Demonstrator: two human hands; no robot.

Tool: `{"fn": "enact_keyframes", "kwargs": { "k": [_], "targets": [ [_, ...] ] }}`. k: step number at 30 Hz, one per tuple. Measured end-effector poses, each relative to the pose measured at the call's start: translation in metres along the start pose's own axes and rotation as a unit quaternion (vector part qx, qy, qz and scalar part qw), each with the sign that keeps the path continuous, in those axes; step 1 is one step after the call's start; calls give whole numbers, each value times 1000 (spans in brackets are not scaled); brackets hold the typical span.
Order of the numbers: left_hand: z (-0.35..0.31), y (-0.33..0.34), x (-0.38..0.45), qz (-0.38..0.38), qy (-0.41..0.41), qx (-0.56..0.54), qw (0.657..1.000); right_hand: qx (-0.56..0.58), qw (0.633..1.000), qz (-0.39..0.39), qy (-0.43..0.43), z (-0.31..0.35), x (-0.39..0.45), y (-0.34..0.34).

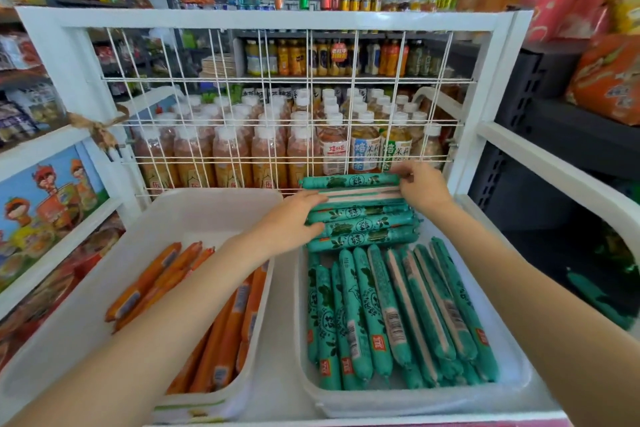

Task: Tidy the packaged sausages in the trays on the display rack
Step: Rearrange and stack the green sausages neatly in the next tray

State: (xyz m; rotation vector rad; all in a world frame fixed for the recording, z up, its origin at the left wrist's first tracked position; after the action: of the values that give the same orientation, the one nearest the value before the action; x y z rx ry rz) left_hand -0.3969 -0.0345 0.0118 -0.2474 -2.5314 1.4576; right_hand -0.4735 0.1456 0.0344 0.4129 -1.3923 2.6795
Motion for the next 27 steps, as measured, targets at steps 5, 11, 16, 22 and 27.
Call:
{"fn": "enact_keyframes", "kwargs": {
  "k": [5,11,16,22,27],
  "targets": [
    [5,-7,-22,-45,29,18,998,-15,995,18,-96,18,-35,-3],
    [15,-12,-28,-27,10,23,999,-64,933,277,-222,70,-85,59],
    [18,-12,-36,-19,8,29,999,-184,894,340,-226,74,-100,99],
    [20,-17,-45,-36,-2,31,999,-326,837,394,-195,75,-112,126],
    [15,-18,-48,-31,11,18,999,-160,896,367,-194,78,-105,107]
  ]
}}
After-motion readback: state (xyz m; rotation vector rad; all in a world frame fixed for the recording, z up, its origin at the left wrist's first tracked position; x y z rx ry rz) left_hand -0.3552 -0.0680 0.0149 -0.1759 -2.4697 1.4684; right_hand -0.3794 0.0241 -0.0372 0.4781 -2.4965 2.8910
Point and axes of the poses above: each hand's wrist, its own x-axis towards the middle knuckle, its own y-axis out of the palm, z = x × y, the point moved 8 cm from there along x, towards the middle knuckle, and after that the axes turned 4 degrees about -x, right-handed, at the moved point
